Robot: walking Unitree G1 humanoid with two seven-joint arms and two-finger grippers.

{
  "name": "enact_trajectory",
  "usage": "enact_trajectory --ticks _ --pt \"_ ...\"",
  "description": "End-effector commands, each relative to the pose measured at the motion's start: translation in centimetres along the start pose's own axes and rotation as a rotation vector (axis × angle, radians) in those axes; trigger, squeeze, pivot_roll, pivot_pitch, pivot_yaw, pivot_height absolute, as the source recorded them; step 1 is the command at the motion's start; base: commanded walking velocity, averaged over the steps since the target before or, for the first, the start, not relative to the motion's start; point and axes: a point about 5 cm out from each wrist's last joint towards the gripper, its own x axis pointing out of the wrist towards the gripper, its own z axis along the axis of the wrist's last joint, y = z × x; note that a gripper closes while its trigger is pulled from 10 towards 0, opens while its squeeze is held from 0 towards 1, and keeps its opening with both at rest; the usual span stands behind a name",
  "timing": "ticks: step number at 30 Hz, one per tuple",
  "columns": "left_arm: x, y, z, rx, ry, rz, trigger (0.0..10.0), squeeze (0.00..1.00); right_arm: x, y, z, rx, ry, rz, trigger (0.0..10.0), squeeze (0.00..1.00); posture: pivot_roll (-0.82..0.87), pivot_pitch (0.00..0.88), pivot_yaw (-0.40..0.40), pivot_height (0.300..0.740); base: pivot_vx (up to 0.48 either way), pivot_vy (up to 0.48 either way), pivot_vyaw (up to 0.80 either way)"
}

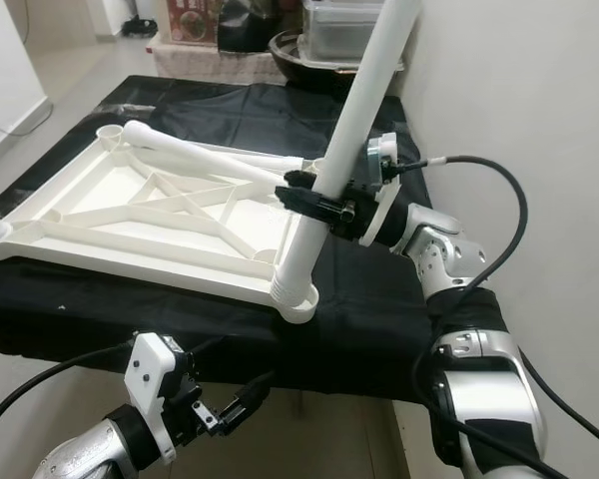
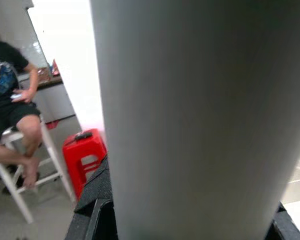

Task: Building children table

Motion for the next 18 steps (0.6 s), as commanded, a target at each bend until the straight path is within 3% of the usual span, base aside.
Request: enact_trajectory --ticks 1,11,18 --pt "-0.2 -0.4 -0.1 -0.014 0.013 -0.011 10.0 0.00 0.4 0.0 0.3 -0.039 0.025 0.030 10.0 0.00 0.11 0.200 -0.057 0.740 0.000 0.000 0.00" --pt "-0.4 -0.5 -0.2 -0.015 0.018 -0.006 10.0 0.00 0.4 -0.1 -0.7 -0.083 0.123 0.092 10.0 0.00 0.11 0.187 -0.062 0.740 0.000 0.000 0.00" --pt "-0.2 -0.3 -0.1 -0.005 0.019 -0.001 10.0 0.00 0.5 0.7 -1.3 -0.074 0.159 0.194 10.0 0.00 0.11 0.174 -0.061 0.740 0.000 0.000 0.00"
